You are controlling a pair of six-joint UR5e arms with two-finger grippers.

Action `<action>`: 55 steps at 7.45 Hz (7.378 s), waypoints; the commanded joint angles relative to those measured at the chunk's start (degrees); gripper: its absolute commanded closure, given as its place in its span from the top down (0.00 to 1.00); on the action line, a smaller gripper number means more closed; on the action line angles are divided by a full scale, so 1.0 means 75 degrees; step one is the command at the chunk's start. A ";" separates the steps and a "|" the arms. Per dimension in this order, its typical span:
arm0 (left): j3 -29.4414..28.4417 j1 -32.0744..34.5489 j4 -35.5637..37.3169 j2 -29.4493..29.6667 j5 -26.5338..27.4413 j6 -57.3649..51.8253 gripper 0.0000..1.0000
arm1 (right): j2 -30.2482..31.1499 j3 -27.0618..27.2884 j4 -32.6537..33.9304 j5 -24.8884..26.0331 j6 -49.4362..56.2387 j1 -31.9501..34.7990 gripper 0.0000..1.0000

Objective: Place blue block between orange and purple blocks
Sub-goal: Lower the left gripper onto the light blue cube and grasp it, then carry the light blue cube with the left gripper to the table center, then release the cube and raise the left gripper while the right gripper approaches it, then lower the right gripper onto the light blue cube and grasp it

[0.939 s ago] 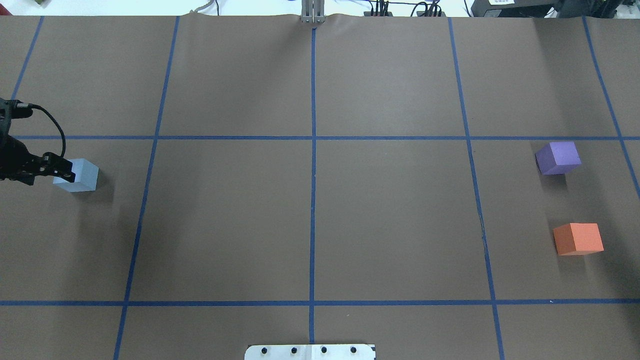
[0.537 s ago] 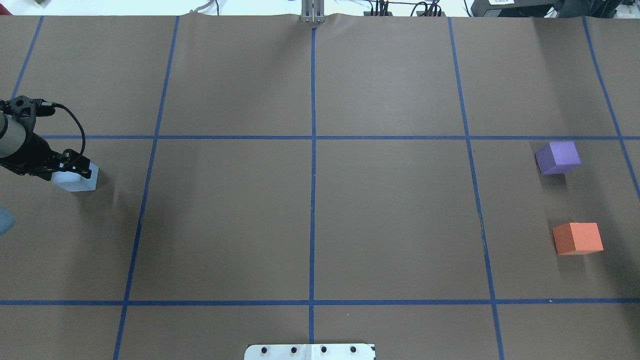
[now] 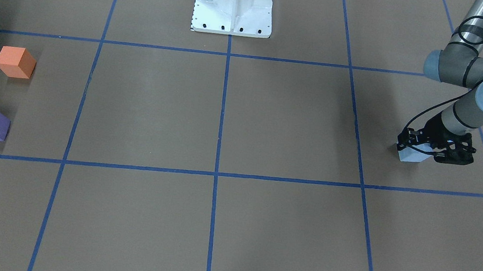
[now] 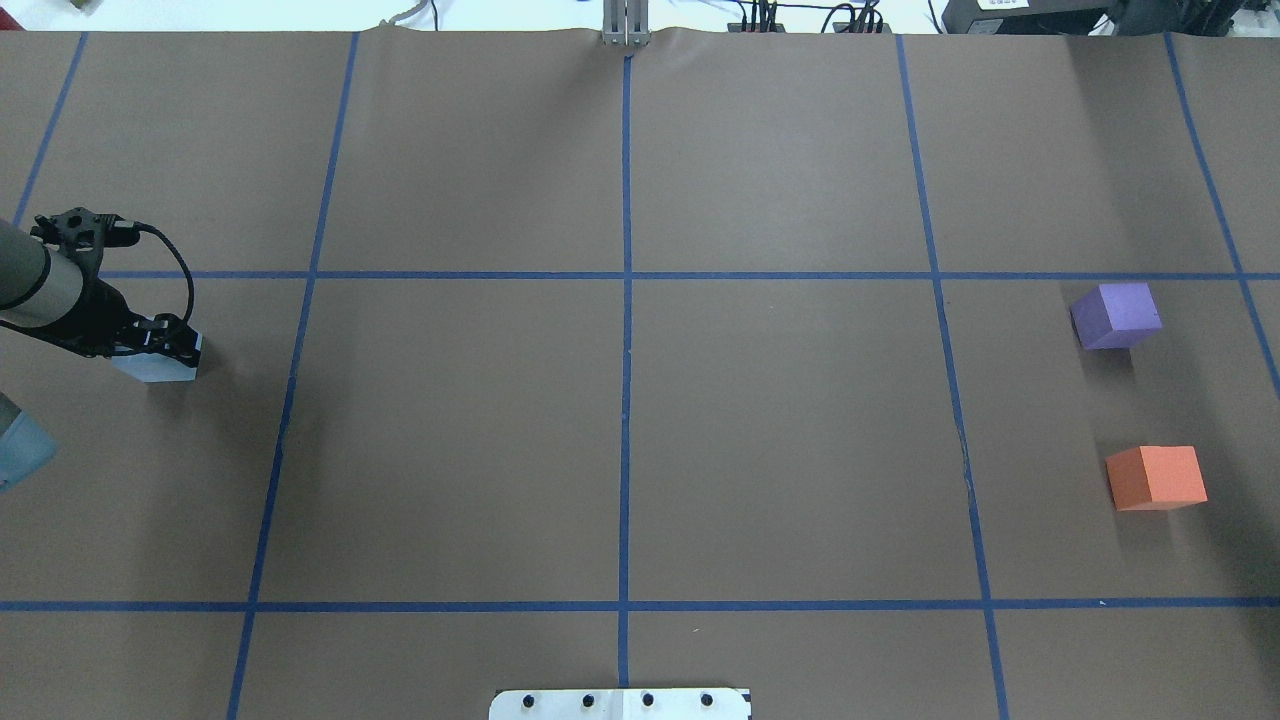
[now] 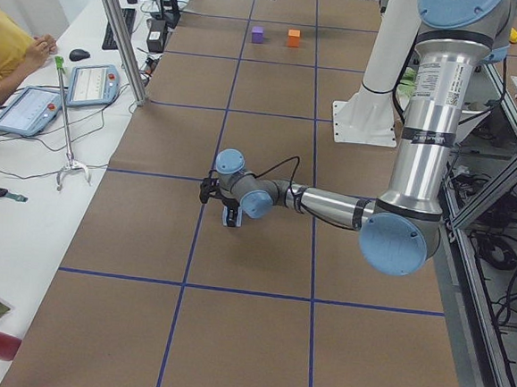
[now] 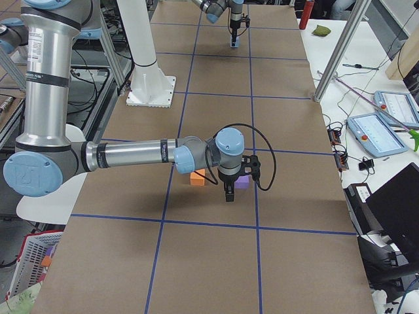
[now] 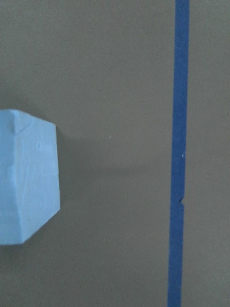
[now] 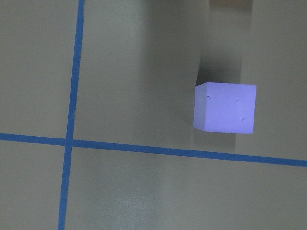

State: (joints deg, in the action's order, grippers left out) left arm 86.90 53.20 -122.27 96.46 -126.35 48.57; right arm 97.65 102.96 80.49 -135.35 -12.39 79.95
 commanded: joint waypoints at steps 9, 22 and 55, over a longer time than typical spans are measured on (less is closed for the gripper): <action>-0.1789 -0.3659 0.4291 0.7298 0.2257 0.2847 0.00 | -0.0047 -0.0005 0.0003 0.0012 0.0000 -0.0008 1.00; -0.0128 -0.3334 0.5009 0.6856 0.2961 0.3098 1.00 | -0.0655 0.0146 -0.0021 -0.0232 -0.0093 -0.0520 1.00; 0.4350 -0.1656 0.5381 0.1999 0.1625 0.1247 1.00 | -0.4840 -0.0802 -0.0736 0.5625 -0.5171 -0.7273 0.96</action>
State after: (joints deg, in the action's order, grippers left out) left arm 119.57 40.78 -81.91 111.45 -114.17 57.92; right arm 61.57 97.51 75.08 -93.80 -54.47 25.51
